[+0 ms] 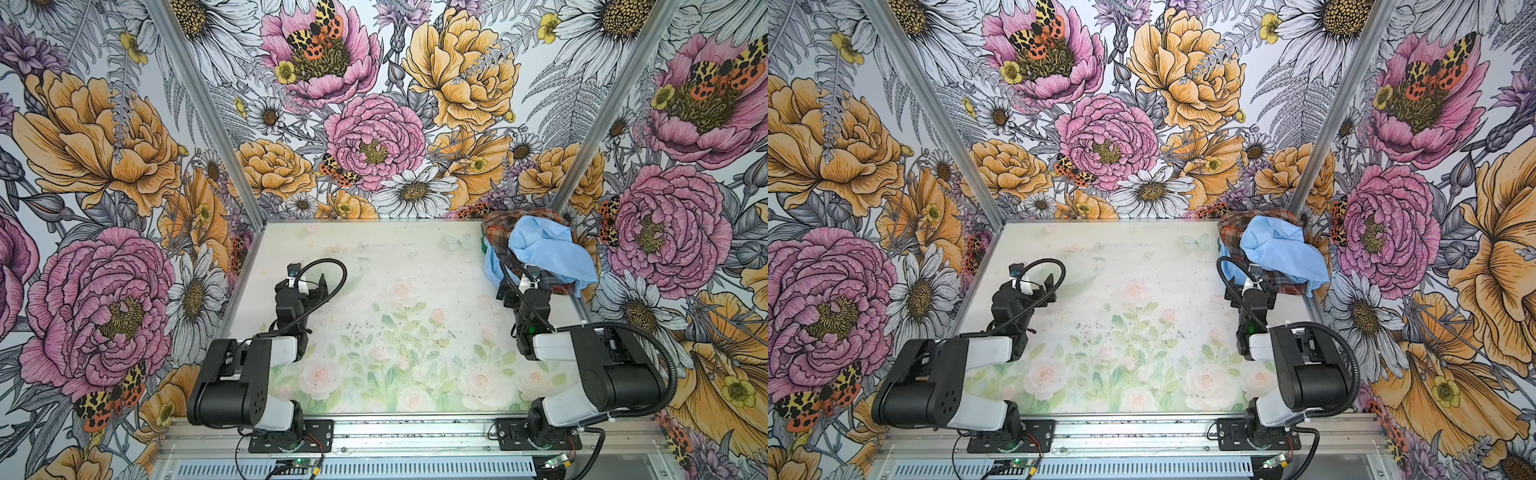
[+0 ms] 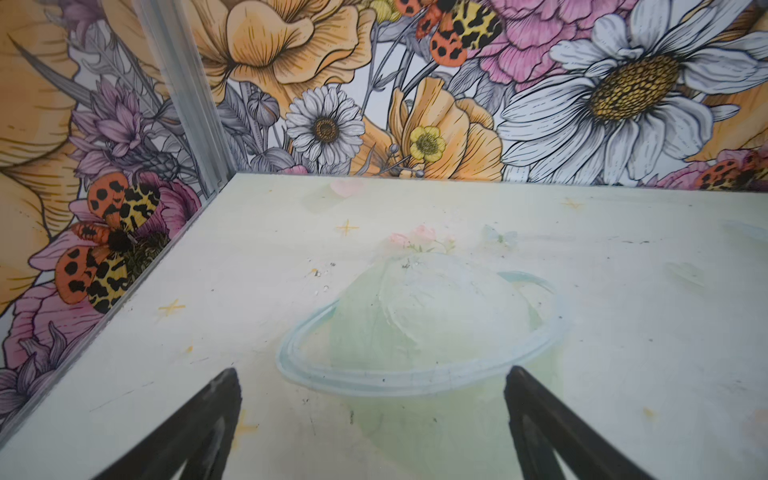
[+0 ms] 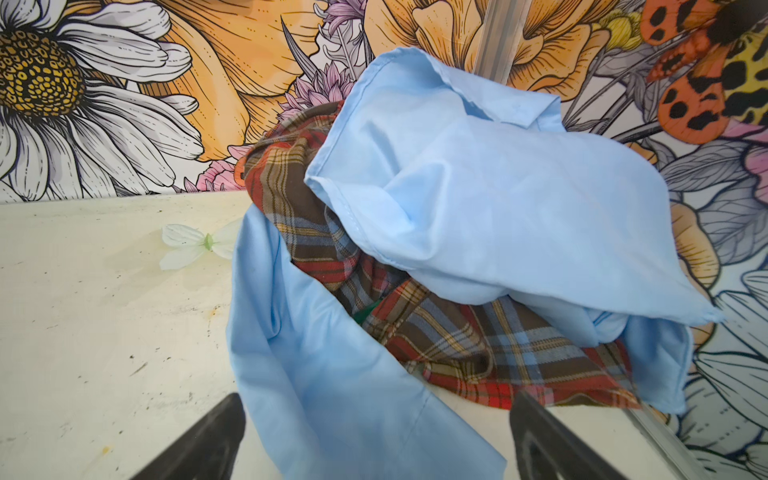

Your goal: Pick out a specific cloth from the pile

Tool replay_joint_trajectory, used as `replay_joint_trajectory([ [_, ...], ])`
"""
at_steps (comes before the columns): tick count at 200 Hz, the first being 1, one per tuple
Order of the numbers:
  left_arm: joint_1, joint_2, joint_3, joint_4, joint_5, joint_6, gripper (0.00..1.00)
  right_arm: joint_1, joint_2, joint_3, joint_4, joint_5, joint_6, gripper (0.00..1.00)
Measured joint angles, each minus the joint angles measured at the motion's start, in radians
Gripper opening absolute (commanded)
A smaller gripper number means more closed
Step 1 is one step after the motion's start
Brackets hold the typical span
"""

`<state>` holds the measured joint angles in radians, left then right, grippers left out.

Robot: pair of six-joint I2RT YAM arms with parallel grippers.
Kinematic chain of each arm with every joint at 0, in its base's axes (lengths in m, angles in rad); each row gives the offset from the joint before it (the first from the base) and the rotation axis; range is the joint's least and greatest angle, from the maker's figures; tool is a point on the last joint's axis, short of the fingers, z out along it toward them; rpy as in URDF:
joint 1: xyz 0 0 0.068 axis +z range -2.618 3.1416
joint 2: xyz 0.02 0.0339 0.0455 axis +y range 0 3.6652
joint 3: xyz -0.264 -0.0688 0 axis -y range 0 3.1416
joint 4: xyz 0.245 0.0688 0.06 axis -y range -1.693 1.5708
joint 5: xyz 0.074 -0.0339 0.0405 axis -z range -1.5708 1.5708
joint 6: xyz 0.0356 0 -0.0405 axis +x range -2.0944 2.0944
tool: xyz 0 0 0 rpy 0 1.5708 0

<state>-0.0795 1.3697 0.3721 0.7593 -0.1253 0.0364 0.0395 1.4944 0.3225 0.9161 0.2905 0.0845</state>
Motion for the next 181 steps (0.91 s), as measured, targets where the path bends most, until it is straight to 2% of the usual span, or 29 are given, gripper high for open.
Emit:
replay_joint_trajectory([
  [12, -0.079, -0.107, 0.051, -0.106, -0.051, -0.004, 0.99, 0.014, -0.050, -0.017, -0.020, 0.031, 0.000, 0.99],
  [21, -0.114, -0.167, 0.105, -0.169, -0.048, -0.020, 0.99, 0.028, -0.104, -0.016, -0.063, 0.058, 0.001, 0.99],
  [39, -0.163, -0.229, 0.249, -0.316, -0.024, -0.056, 0.99, 0.061, -0.230, 0.047, -0.277, 0.099, 0.005, 0.97],
  [67, -0.242, -0.178, 0.588, -0.632, 0.108, -0.061, 0.99, 0.164, -0.332, 0.242, -0.592, 0.151, 0.030, 0.97],
  [86, -0.297, -0.092, 0.828, -0.847, 0.230, -0.014, 0.99, 0.245, -0.309, 0.381, -0.765, 0.161, 0.048, 0.94],
  [91, -0.310, -0.067, 0.883, -0.897, 0.260, 0.006, 0.99, 0.260, -0.277, 0.433, -0.814, 0.162, 0.055, 0.93],
  [103, -0.335, -0.023, 0.962, -0.972, 0.308, 0.043, 0.99, 0.286, -0.169, 0.586, -0.937, 0.151, 0.074, 0.82],
  [120, -0.352, 0.020, 0.993, -1.034, 0.354, 0.061, 0.99, 0.296, 0.029, 0.844, -1.096, 0.136, 0.102, 0.81],
  [135, -0.352, 0.059, 0.974, -1.040, 0.382, 0.060, 0.99, 0.305, 0.239, 1.099, -1.220, 0.159, 0.100, 0.80],
  [152, -0.348, 0.080, 0.910, -1.032, 0.405, 0.040, 0.99, 0.309, 0.452, 1.353, -1.341, 0.212, 0.064, 0.73],
  [181, -0.348, 0.071, 0.833, -1.036, 0.410, 0.034, 0.99, 0.307, 0.689, 1.555, -1.475, 0.251, -0.009, 0.62],
])
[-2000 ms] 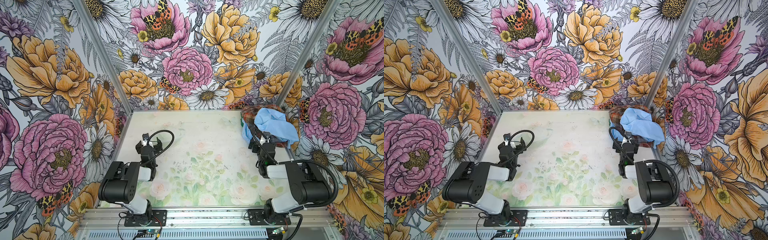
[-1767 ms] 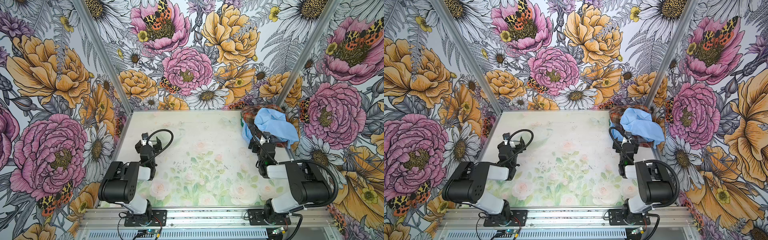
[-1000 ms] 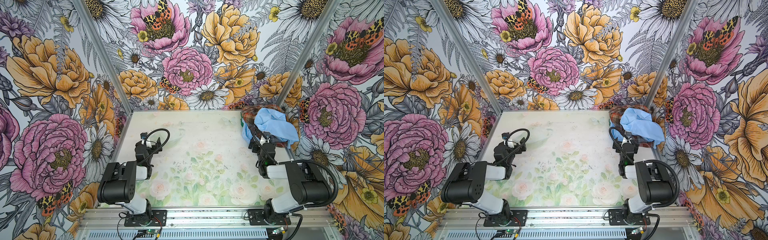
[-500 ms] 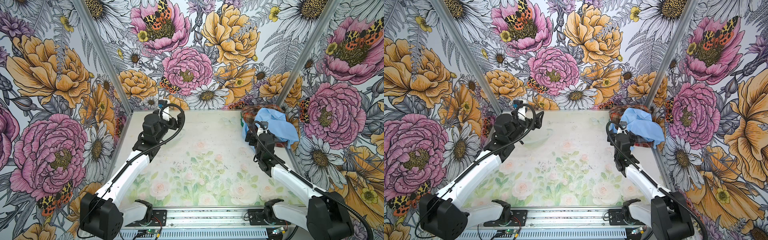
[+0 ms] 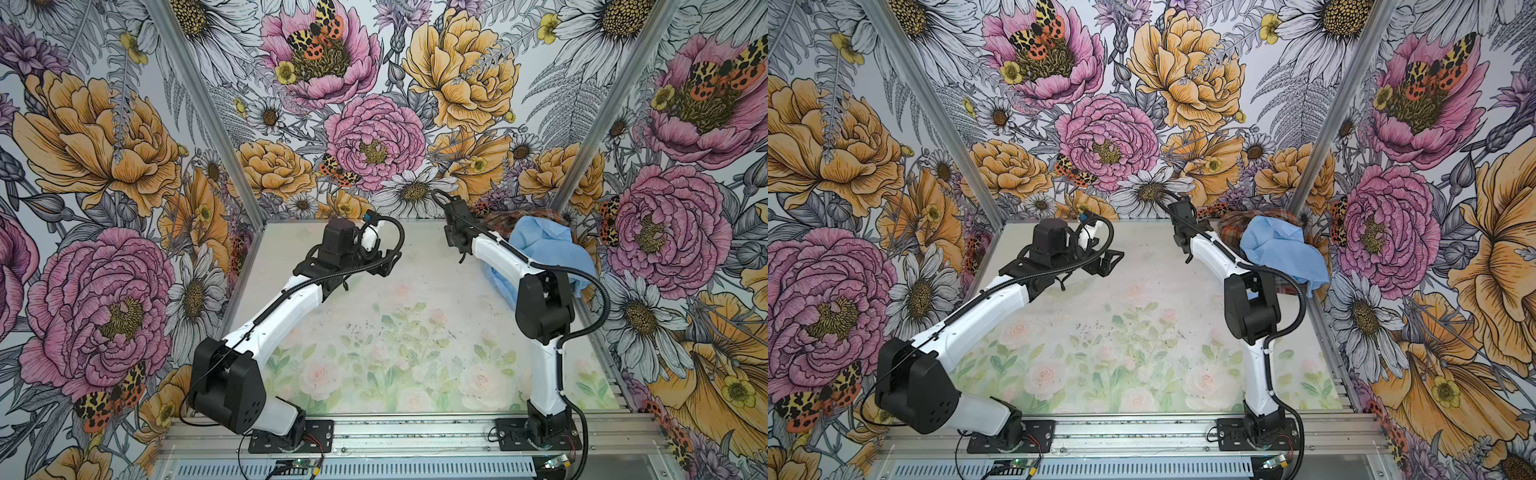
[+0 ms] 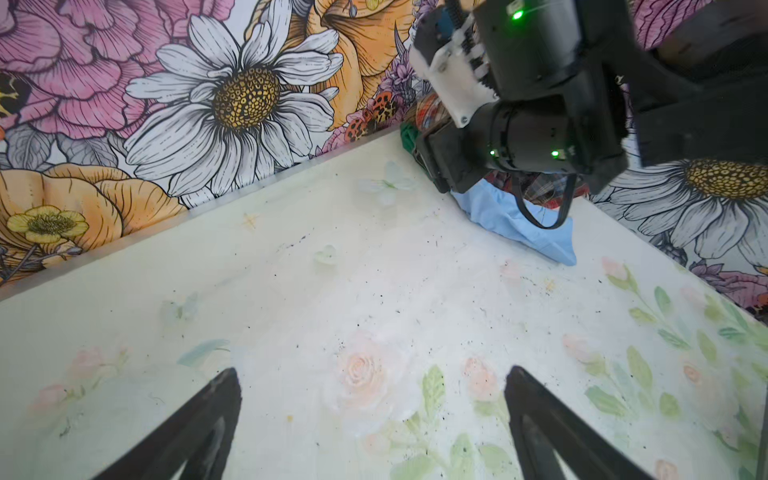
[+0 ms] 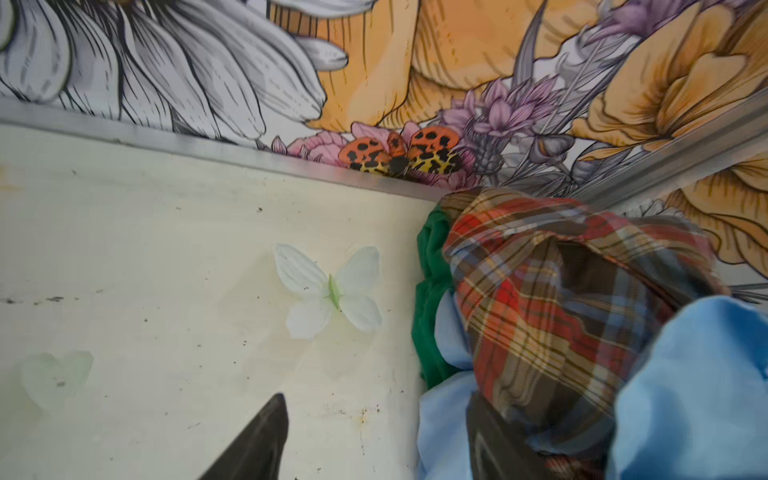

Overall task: Pick out a specific cloth from the pile
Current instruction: 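Reach the right gripper into the cloth pile and grasp the green cloth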

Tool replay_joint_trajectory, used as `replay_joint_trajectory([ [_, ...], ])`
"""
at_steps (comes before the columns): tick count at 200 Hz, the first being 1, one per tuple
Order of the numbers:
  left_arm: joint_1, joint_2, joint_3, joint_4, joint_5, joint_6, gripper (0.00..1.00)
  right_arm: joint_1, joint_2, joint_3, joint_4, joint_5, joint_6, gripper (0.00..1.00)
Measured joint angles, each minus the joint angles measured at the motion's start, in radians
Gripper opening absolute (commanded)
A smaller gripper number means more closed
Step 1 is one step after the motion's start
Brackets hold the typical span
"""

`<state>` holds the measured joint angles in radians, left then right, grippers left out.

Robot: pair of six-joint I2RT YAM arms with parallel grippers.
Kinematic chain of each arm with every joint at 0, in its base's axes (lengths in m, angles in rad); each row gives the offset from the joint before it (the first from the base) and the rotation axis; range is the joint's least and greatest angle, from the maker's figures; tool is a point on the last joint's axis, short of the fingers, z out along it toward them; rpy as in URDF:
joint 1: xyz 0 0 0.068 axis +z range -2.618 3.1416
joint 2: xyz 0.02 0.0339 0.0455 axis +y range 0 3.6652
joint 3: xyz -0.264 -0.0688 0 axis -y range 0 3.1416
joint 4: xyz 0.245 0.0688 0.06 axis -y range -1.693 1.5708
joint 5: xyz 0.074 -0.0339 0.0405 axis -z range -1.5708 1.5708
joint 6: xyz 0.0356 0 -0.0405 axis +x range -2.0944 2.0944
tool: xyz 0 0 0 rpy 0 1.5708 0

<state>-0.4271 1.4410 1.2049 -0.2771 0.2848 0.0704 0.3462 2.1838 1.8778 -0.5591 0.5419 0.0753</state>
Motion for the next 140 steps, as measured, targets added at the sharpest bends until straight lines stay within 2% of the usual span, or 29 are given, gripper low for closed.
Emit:
replay_joint_trajectory([
  [46, 0.002, -0.111, -0.070, 0.057, -0.034, 0.008, 0.99, -0.013, 0.196, 0.174, -0.166, 0.026, -0.107, 0.58],
  [80, 0.007, -0.107, -0.070, 0.090, -0.033, -0.004, 0.99, -0.028, 0.280, 0.299, -0.209, 0.106, -0.195, 0.53],
  [107, 0.007, -0.104, -0.070, 0.101, -0.032, -0.019, 0.99, -0.040, 0.349, 0.390, -0.220, 0.149, -0.264, 0.40],
  [140, 0.017, -0.101, -0.070, 0.103, -0.032, -0.023, 0.99, -0.051, 0.384, 0.413, -0.240, 0.164, -0.298, 0.38],
])
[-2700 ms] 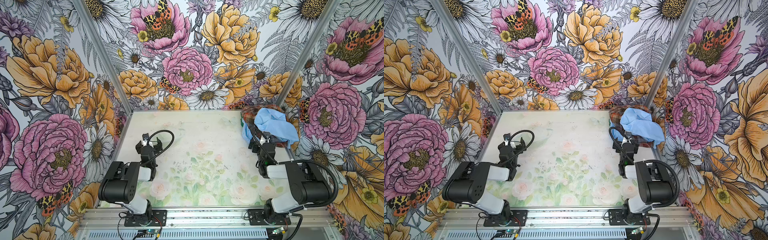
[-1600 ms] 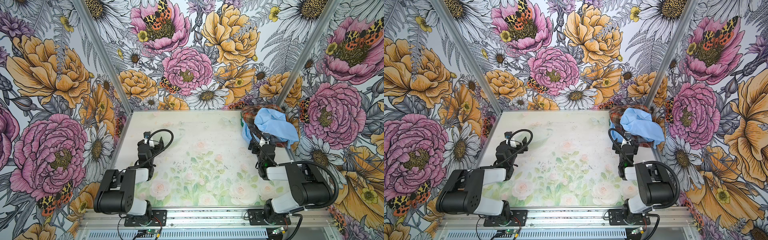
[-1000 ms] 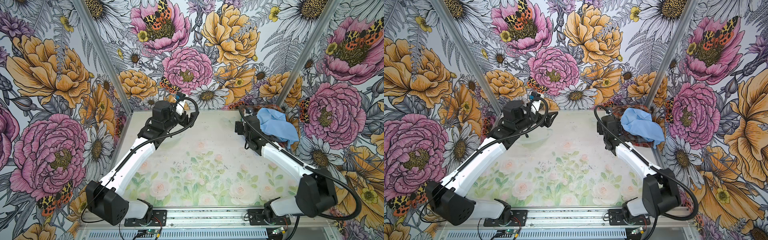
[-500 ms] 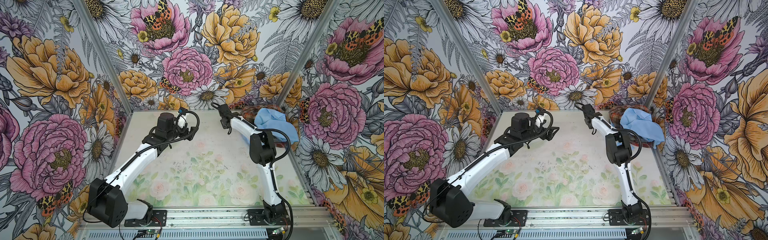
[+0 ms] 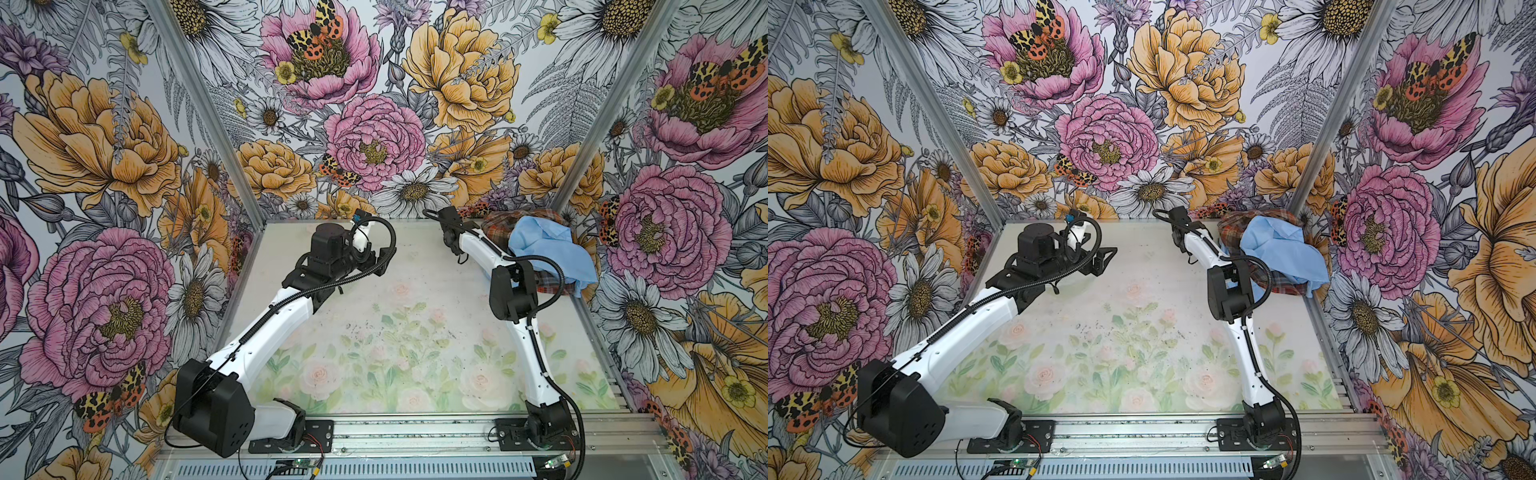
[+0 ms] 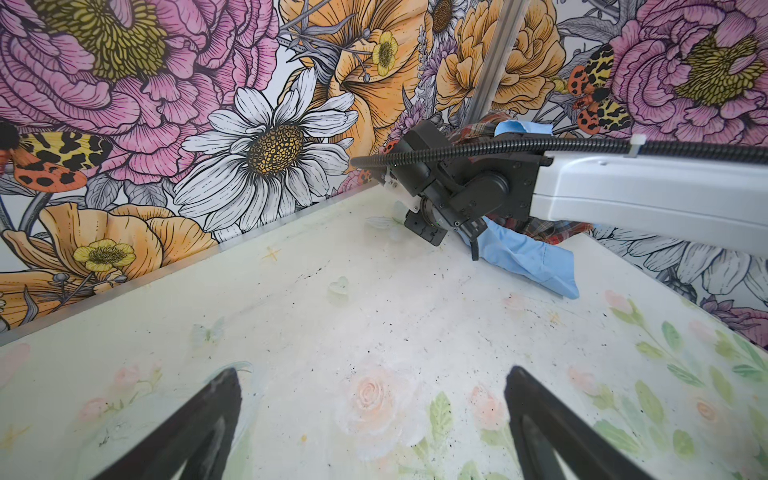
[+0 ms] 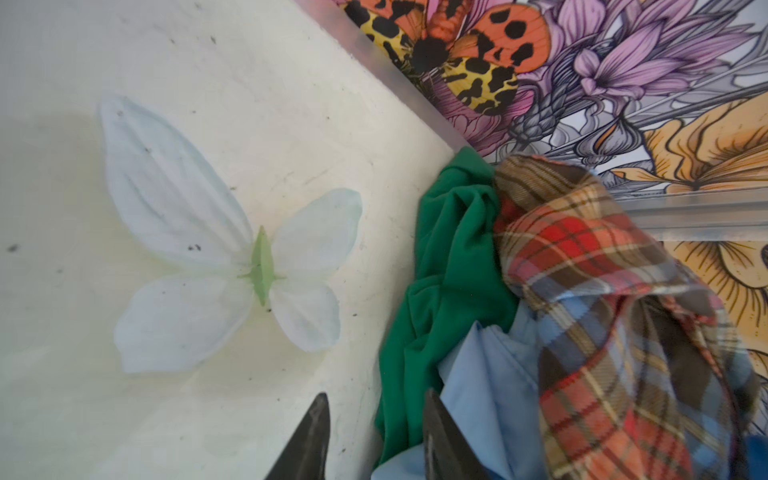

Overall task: Pick out a specific cloth from the pile
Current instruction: 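Reach the right gripper into the cloth pile and grasp the green cloth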

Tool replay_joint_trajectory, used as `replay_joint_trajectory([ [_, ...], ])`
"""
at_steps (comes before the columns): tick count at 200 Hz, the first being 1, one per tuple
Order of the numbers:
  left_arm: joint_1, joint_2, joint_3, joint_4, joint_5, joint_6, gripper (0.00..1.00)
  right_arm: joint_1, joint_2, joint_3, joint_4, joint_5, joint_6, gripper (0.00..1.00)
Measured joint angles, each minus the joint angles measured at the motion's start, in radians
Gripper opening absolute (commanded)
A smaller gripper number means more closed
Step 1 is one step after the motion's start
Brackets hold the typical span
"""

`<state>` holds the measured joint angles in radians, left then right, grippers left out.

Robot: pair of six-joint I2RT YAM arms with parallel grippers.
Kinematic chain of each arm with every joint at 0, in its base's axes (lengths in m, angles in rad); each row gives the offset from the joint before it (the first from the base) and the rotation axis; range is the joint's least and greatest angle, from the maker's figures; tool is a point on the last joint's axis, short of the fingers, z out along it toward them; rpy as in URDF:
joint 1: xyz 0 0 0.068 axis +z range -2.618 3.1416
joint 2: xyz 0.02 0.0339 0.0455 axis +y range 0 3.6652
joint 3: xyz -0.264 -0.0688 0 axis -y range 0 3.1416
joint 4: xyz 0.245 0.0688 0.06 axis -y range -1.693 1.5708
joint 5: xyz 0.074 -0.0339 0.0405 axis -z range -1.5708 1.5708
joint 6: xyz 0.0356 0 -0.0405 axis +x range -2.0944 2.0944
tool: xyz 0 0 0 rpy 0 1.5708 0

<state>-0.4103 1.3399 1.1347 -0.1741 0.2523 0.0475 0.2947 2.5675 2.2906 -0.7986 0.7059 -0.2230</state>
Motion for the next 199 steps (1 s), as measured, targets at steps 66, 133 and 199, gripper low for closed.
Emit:
replay_joint_trajectory([
  [66, 0.011, 0.013, 0.000, 0.000, 0.004, -0.019, 0.99, -0.040, 0.039, 0.032, -0.010, 0.020, -0.049, 0.33],
  [133, 0.014, 0.031, 0.000, 0.007, 0.011, -0.024, 0.99, -0.076, 0.081, 0.060, -0.016, 0.028, -0.064, 0.30],
  [199, 0.014, 0.034, -0.001, 0.007, 0.012, -0.027, 0.99, -0.088, 0.138, 0.122, -0.016, 0.031, -0.071, 0.27],
])
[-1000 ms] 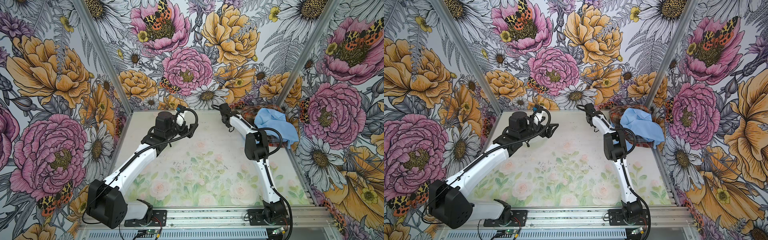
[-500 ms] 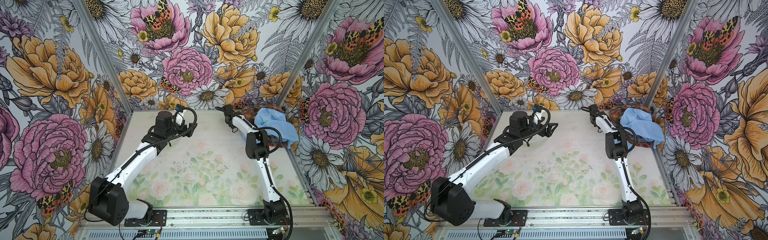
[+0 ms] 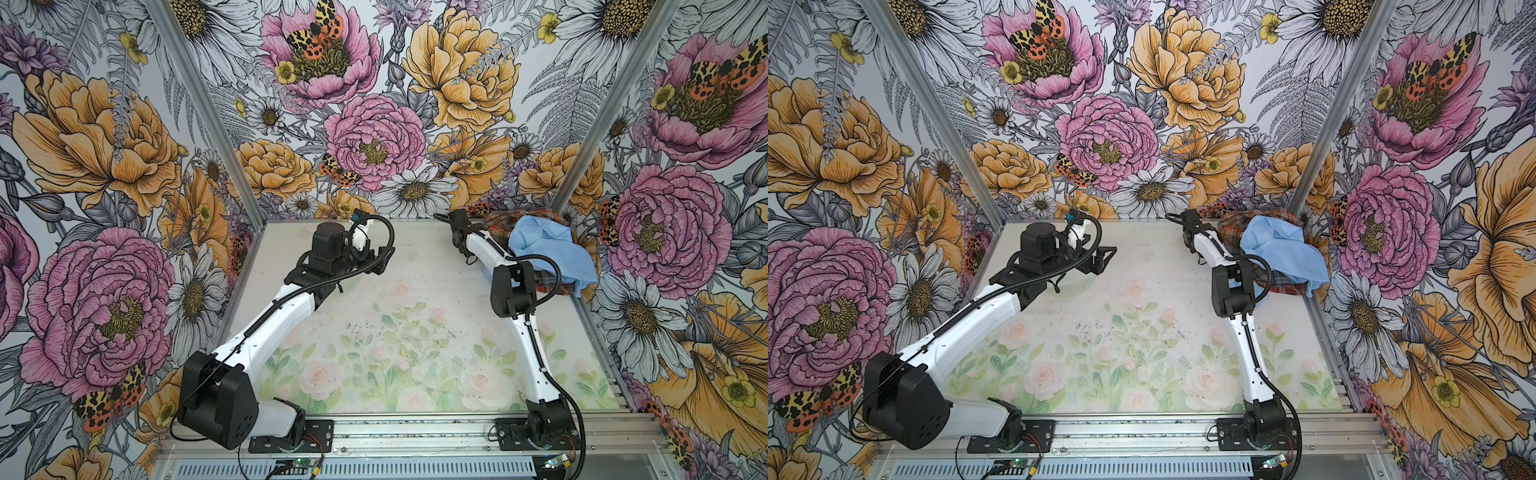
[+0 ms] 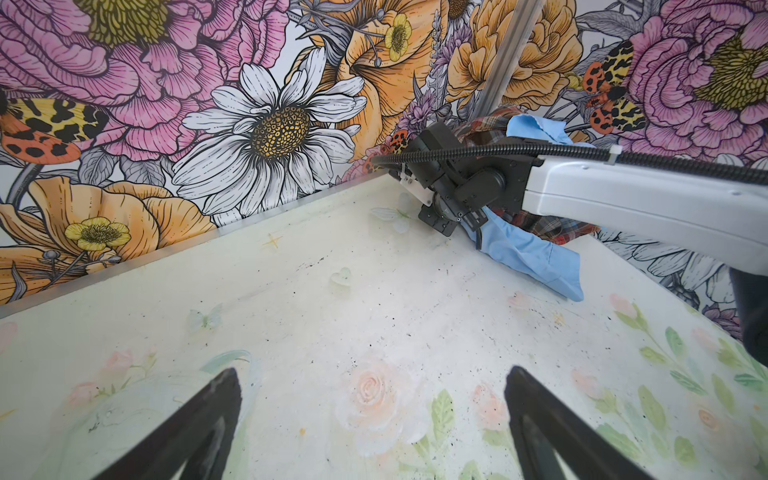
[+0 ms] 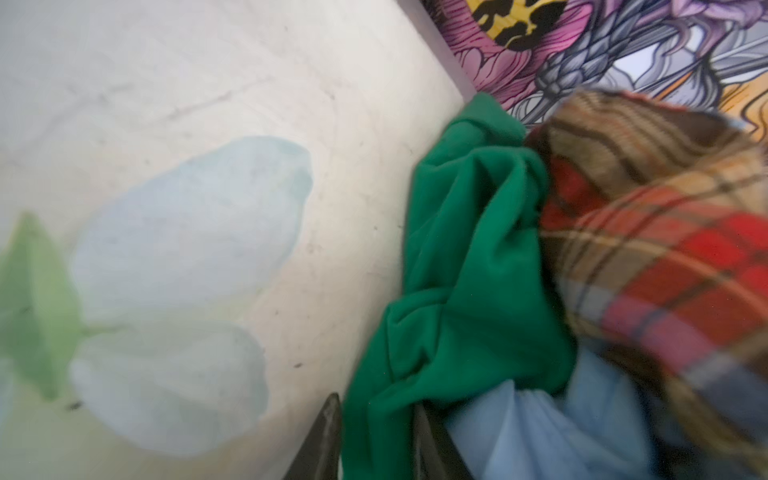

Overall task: Pick out a specific cloth from the pile
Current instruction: 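Reach the right gripper into the cloth pile and grasp the green cloth, then lift the green cloth out of the pile with the right gripper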

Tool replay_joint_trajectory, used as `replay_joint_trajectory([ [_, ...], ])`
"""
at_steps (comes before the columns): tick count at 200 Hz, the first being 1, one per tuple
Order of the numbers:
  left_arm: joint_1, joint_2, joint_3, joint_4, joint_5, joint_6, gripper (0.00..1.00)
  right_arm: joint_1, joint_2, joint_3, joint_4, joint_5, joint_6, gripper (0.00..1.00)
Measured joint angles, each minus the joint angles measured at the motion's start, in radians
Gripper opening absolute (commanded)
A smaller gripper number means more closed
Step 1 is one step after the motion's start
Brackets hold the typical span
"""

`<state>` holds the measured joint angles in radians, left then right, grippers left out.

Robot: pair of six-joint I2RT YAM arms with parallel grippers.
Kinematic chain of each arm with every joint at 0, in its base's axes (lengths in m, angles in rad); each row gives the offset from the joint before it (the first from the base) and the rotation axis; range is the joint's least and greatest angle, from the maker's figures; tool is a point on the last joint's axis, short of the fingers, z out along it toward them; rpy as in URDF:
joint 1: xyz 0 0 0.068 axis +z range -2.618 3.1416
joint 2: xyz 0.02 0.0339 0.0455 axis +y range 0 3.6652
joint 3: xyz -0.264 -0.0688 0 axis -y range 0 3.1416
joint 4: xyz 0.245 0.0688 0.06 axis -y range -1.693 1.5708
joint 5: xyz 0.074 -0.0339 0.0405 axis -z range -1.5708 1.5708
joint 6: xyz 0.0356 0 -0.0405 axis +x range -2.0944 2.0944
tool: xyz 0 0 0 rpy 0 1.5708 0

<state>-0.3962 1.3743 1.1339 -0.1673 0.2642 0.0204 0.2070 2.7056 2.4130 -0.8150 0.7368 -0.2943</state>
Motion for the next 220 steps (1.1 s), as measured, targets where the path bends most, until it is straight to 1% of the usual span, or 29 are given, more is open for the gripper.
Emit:
replay_joint_trajectory([
  [16, 0.000, 0.002, 0.000, 0.000, 0.000, 0.000, 0.99, -0.003, 0.006, 0.008, 0.000, 0.001, -0.004, 0.20],
  [46, 0.000, 0.011, 0.000, 0.000, 0.000, 0.000, 0.99, -0.010, 0.006, 0.014, 0.000, -0.004, -0.010, 0.00],
  [71, 0.000, 0.012, 0.000, 0.000, 0.000, -0.005, 0.99, -0.012, 0.006, 0.028, -0.004, -0.016, 0.006, 0.00],
  [91, 0.000, 0.012, 0.000, 0.000, 0.000, -0.011, 0.99, -0.012, -0.004, 0.032, -0.012, -0.051, 0.033, 0.00],
  [111, -0.001, 0.013, 0.000, -0.001, 0.000, -0.014, 0.99, -0.012, -0.045, 0.032, -0.027, -0.100, 0.071, 0.00],
  [130, -0.006, 0.023, 0.010, -0.029, -0.002, -0.014, 0.99, -0.019, -0.116, 0.051, -0.045, -0.137, 0.102, 0.00],
  [151, -0.013, 0.027, 0.018, -0.054, -0.001, -0.014, 0.99, -0.027, -0.203, 0.133, -0.049, -0.158, 0.121, 0.00],
  [187, -0.021, 0.026, 0.035, -0.069, 0.016, -0.019, 0.99, -0.040, -0.369, 0.331, -0.042, -0.192, 0.140, 0.00],
  [205, -0.024, 0.025, 0.040, -0.069, 0.019, -0.022, 0.99, -0.036, -0.456, 0.409, 0.006, -0.211, 0.146, 0.00],
  [220, -0.026, 0.020, 0.040, -0.071, 0.021, -0.022, 0.99, -0.029, -0.534, 0.431, 0.069, -0.224, 0.148, 0.00],
])
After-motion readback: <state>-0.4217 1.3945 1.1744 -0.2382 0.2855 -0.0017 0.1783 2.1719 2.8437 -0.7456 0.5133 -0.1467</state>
